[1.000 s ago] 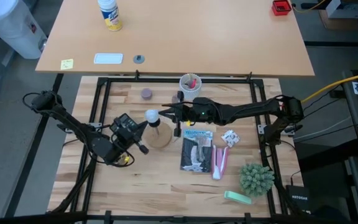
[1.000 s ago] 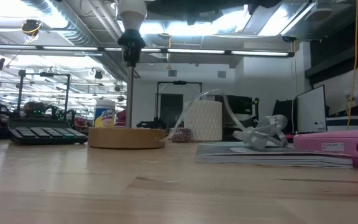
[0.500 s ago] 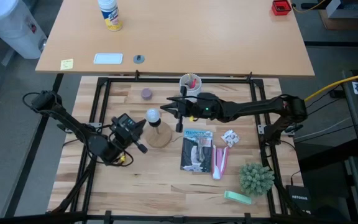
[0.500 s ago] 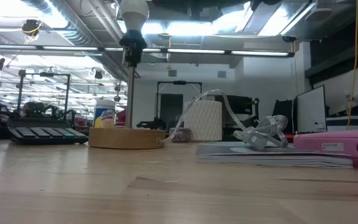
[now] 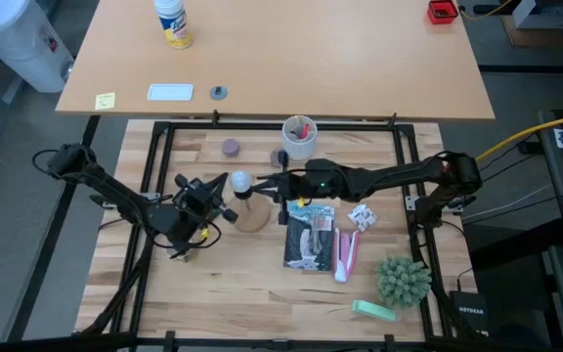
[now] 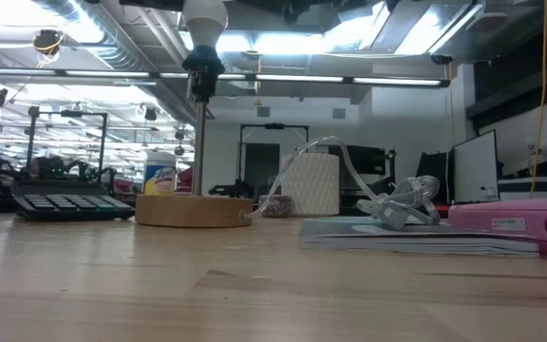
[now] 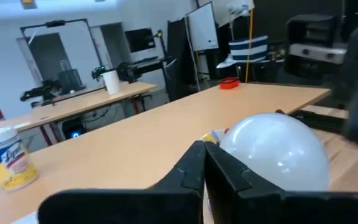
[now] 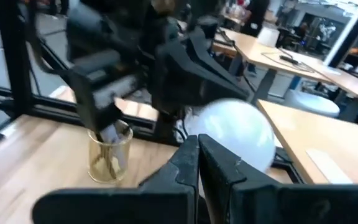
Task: Screw lightbulb
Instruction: Remove the lightbulb from the lamp
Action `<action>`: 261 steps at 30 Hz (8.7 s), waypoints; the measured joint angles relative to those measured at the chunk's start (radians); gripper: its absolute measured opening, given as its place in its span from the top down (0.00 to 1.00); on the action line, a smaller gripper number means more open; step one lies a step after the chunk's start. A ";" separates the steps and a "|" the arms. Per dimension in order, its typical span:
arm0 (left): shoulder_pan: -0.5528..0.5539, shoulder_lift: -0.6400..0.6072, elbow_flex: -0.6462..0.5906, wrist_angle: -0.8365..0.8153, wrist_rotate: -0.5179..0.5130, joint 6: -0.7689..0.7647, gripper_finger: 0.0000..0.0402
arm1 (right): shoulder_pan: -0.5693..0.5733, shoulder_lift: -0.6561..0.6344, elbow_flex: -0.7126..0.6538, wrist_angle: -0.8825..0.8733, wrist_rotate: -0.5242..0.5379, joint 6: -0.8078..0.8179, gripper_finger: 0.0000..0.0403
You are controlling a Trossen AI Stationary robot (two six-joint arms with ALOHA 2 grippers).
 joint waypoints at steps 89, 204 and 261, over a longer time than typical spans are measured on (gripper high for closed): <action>-0.011 0.001 0.000 -0.140 0.145 -0.254 1.00 | -0.112 0.028 0.000 0.022 0.113 -0.025 0.96; 0.023 -0.001 0.000 0.086 0.070 -0.010 1.00 | -0.093 -0.040 0.000 0.015 0.210 -0.091 0.96; 0.126 0.001 0.000 0.044 0.067 0.030 1.00 | -0.017 -0.055 0.000 -0.017 0.227 -0.076 0.96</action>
